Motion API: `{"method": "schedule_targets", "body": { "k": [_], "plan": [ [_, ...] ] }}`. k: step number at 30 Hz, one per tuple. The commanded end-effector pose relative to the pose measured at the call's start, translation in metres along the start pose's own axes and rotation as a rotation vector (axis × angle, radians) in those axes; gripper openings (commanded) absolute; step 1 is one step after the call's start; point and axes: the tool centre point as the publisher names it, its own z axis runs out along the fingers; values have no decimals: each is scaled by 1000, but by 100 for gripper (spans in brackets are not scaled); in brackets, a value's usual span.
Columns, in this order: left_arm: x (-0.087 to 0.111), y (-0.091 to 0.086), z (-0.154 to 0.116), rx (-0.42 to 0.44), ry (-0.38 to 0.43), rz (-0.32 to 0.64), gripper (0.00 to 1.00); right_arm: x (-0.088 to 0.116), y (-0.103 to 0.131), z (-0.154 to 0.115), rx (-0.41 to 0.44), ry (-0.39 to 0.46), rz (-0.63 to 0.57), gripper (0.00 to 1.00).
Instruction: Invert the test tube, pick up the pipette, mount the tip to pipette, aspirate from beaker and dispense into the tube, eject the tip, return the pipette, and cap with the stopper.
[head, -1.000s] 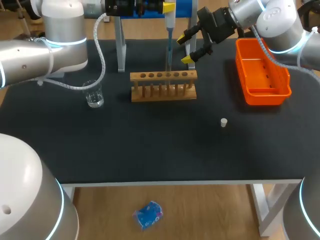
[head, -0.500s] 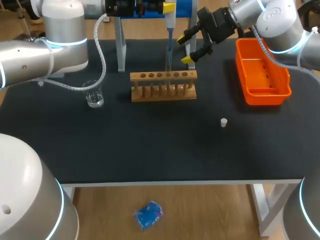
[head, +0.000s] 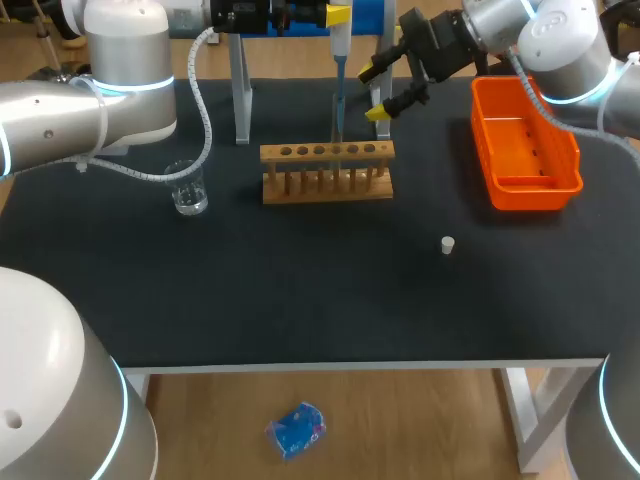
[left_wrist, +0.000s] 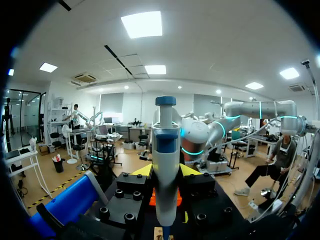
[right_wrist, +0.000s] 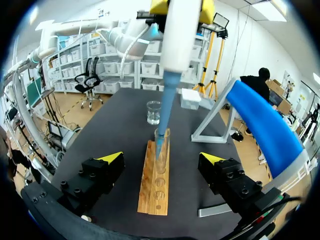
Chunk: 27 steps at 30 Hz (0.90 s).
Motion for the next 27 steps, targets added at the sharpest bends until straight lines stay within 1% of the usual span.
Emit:
{"method": "schedule_targets", "body": {
  "k": [1, 5, 8, 12, 15, 16, 19, 20, 22, 23, 27],
  "plan": [
    [1, 0, 1, 0, -2, 1, 0, 5, 3, -37, -37, 13, -10, 100],
    [1, 0, 1, 0, -2, 1, 0, 4, 16, -68, -79, 6, -14, 100],
    [1, 0, 1, 0, -2, 1, 0, 0, 28, -89, -109, -4, -29, 100],
    [1, 0, 1, 0, -2, 1, 0, -7, 51, -111, -148, -23, -46, 100],
    [1, 0, 1, 0, -2, 1, 0, -13, 73, -128, -209, -38, -65, 100],
    [1, 0, 1, 0, -2, 1, 0, -14, 77, -131, -223, -37, -69, 100],
    [1, 0, 1, 0, -2, 1, 0, -19, 100, -144, -288, -25, -84, 100],
    [1, 0, 1, 0, -2, 1, 0, -21, 104, -146, -302, -22, -81, 100],
    [1, 0, 1, 0, -2, 1, 0, -26, 120, -155, -359, -2, -55, 100],
    [1, 0, 1, 0, -2, 1, 0, -27, 124, -158, -369, 9, -49, 100],
    [1, 0, 1, 0, -2, 1, 0, -27, 124, -158, -369, 9, -49, 100]
  ]
}}
